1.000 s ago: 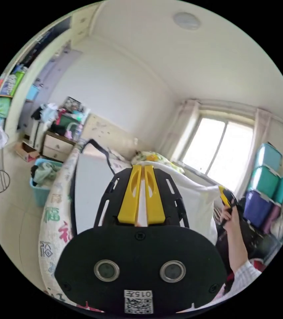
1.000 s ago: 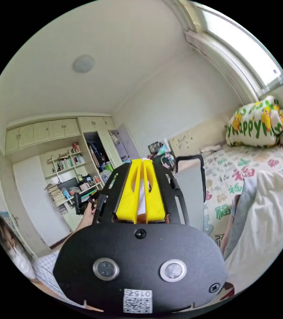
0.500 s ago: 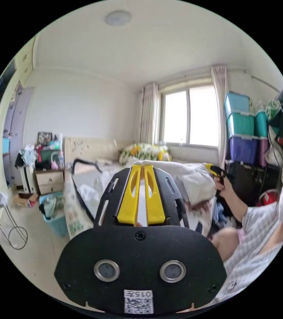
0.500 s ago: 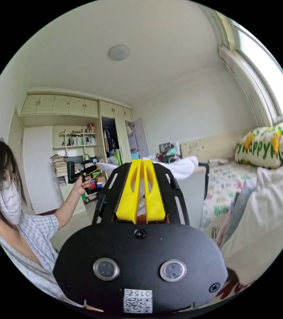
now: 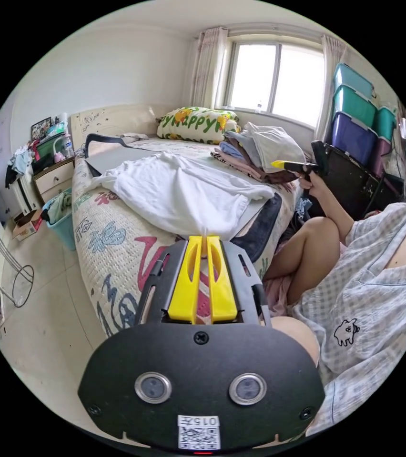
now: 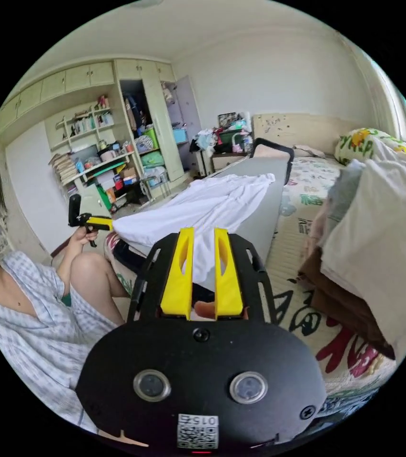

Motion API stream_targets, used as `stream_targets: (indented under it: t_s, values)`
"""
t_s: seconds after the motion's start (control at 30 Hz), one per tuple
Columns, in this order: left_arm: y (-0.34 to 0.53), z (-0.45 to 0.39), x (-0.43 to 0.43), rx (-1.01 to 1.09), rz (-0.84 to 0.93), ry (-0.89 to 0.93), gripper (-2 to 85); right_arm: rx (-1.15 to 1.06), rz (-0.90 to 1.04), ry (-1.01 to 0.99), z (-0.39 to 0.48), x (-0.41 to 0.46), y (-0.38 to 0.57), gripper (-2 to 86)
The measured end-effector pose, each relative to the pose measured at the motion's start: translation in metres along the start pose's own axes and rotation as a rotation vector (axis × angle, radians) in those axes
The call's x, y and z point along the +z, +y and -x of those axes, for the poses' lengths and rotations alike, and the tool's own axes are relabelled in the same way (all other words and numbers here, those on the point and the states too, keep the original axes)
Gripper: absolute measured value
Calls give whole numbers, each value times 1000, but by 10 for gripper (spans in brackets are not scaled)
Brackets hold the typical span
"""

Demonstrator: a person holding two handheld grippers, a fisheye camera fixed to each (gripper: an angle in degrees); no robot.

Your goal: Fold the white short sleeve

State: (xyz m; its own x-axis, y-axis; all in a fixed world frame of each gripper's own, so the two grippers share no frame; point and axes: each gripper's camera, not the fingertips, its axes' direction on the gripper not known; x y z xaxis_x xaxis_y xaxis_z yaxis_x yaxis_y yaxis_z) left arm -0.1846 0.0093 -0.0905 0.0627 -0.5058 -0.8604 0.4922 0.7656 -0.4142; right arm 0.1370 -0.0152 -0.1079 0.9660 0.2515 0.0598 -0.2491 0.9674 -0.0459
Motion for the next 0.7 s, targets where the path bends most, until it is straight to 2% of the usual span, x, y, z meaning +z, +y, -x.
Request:
stream_targets:
  t_s: [0.07, 0.13, 0.2, 0.23, 0.33, 0.47, 0.57, 0.63, 0.7]
  values:
    - [1, 5, 0, -49, -31, 18, -2, -33, 96, -63, 2, 25, -12, 109]
    - [4, 14, -1, -109, -69, 57, -2, -52, 178, -38, -1, 44, -22, 113]
    - [6, 20, -6, -147, -94, 62, -2, -64, 225, -4, -5, 53, -27, 100]
    - [7, 23, -11, -171, -115, 50, -2, -42, 229, 20, -10, 53, -28, 66]
    - [7, 28, -21, -202, -164, 49, -2, 73, 105, 36, -34, 25, -23, 6]
    - [7, 31, -30, -217, -180, 36, -1, 287, -140, 97, -70, -38, 17, -1]
    - [3, 32, -33, -181, -169, 84, 3, 428, -110, 144, -90, -64, 54, 0]
    - [-6, 27, -31, -104, -71, 108, 7, 451, -3, 133, -95, -68, 64, 6]
    - [-6, 23, -28, -71, 14, 56, 10, 477, -34, 245, -92, -79, 68, 14]
